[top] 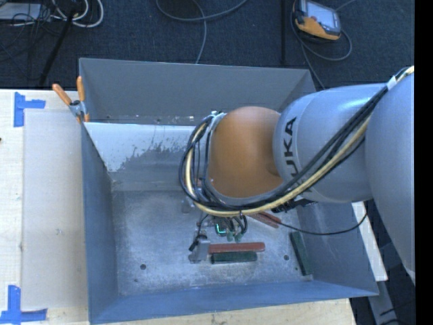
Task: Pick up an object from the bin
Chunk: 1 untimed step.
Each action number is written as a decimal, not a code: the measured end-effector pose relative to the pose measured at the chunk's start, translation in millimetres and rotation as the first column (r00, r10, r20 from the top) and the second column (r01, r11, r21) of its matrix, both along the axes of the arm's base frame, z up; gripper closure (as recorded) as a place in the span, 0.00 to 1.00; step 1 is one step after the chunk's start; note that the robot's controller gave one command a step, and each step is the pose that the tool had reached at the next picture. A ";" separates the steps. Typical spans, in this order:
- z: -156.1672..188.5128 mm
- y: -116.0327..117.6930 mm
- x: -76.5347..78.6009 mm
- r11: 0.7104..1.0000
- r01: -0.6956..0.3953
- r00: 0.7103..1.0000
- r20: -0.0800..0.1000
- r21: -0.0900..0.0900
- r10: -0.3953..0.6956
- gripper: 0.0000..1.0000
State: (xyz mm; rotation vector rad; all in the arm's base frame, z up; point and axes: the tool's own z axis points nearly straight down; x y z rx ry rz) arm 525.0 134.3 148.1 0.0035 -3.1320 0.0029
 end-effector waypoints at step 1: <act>-83.0 -95.1 -23.6 0.998 -0.067 0.998 -0.001 0.002 0.067 0.00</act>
Offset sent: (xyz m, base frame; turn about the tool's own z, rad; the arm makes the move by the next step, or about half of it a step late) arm -0.0208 -0.0909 -0.0781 -0.0730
